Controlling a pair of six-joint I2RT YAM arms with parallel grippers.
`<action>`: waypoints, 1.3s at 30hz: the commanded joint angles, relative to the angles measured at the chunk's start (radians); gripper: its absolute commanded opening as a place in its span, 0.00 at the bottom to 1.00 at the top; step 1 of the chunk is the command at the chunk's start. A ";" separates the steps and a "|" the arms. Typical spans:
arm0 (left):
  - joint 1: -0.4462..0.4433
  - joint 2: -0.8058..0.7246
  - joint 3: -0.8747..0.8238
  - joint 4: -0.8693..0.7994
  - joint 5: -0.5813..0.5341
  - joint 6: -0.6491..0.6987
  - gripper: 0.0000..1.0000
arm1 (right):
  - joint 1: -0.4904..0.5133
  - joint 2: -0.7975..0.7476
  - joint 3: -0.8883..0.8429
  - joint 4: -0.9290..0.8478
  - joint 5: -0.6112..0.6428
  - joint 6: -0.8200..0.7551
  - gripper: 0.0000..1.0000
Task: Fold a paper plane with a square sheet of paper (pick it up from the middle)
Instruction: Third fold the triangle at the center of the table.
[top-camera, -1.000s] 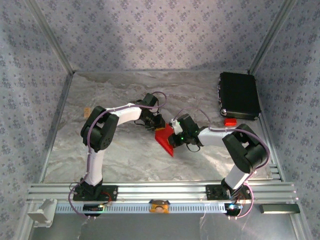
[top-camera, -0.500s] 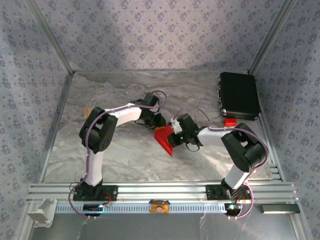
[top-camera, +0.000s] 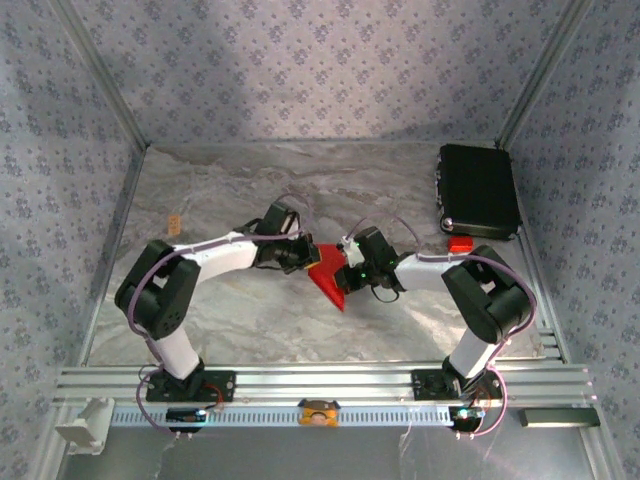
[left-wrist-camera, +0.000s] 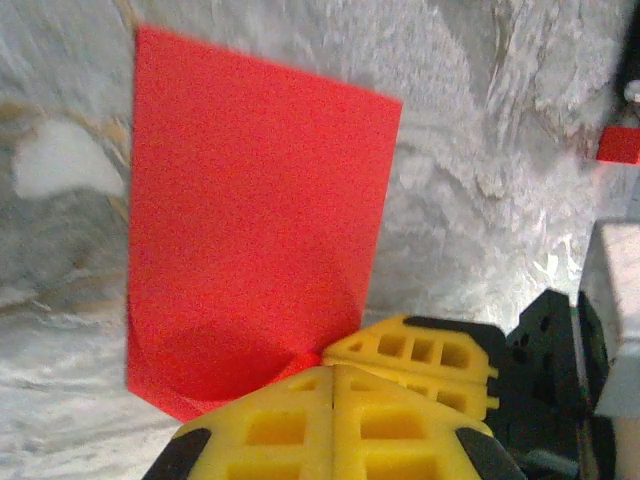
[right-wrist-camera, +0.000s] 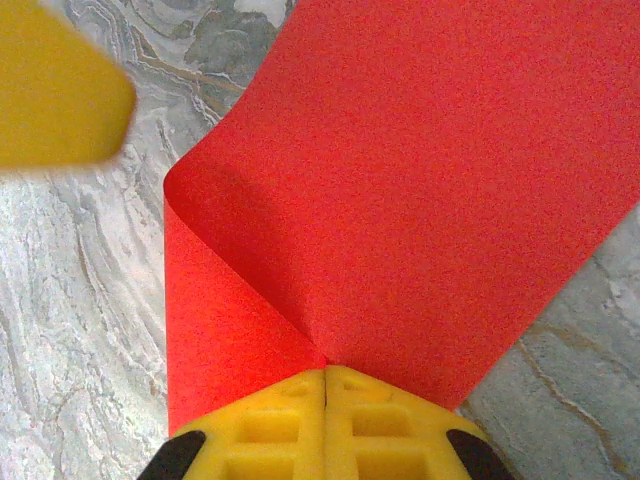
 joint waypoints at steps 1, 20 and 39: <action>-0.023 -0.015 -0.083 0.228 0.096 -0.137 0.00 | -0.010 0.024 0.003 -0.039 0.024 0.014 0.00; -0.054 0.039 -0.127 0.240 0.074 -0.148 0.00 | -0.008 0.024 0.005 -0.042 0.028 0.013 0.00; -0.054 0.094 -0.165 0.216 0.017 -0.082 0.00 | -0.007 0.022 0.006 -0.041 0.019 0.015 0.00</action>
